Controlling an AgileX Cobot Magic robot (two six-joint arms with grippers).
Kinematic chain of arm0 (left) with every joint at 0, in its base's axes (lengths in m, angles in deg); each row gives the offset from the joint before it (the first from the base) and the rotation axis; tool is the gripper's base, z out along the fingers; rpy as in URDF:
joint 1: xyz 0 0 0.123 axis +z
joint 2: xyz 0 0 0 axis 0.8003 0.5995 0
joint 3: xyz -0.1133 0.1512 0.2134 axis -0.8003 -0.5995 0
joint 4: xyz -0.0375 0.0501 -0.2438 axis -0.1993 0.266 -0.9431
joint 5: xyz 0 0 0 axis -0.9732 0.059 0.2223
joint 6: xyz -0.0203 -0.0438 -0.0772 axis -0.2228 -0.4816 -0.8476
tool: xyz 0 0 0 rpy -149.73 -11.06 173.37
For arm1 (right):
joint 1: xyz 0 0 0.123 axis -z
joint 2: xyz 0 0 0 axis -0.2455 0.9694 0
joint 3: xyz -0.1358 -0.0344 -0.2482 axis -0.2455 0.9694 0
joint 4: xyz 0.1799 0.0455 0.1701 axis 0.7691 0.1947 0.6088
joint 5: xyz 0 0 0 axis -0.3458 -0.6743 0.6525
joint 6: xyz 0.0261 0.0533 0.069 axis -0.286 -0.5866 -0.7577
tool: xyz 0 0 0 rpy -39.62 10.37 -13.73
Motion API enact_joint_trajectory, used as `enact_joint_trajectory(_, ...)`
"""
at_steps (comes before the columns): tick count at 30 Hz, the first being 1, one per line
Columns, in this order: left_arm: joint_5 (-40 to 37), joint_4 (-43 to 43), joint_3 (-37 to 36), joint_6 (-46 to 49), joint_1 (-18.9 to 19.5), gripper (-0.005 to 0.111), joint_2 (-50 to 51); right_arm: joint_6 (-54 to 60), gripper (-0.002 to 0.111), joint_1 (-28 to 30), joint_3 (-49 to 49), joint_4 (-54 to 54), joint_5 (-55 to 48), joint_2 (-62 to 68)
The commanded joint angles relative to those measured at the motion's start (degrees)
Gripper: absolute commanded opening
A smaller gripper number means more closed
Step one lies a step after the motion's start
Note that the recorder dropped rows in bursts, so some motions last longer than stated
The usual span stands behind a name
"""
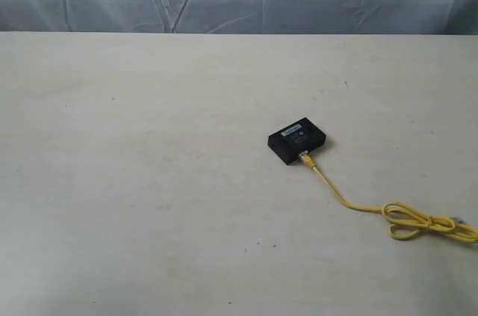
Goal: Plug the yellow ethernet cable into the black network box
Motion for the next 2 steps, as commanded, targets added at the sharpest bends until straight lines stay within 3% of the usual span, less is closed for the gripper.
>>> enact_joint_trajectory(1, 0.78, 0.1, -0.26, -0.49, 0.21, 0.0, -0.29, 0.17, 0.0, 0.24, 0.3, 0.06, 0.66, -0.34)
enact_joint_trajectory(2, 0.78, 0.1, -0.26, -0.49, 0.21, 0.0, -0.29, 0.17, 0.0, 0.24, 0.3, 0.06, 0.66, -0.34)
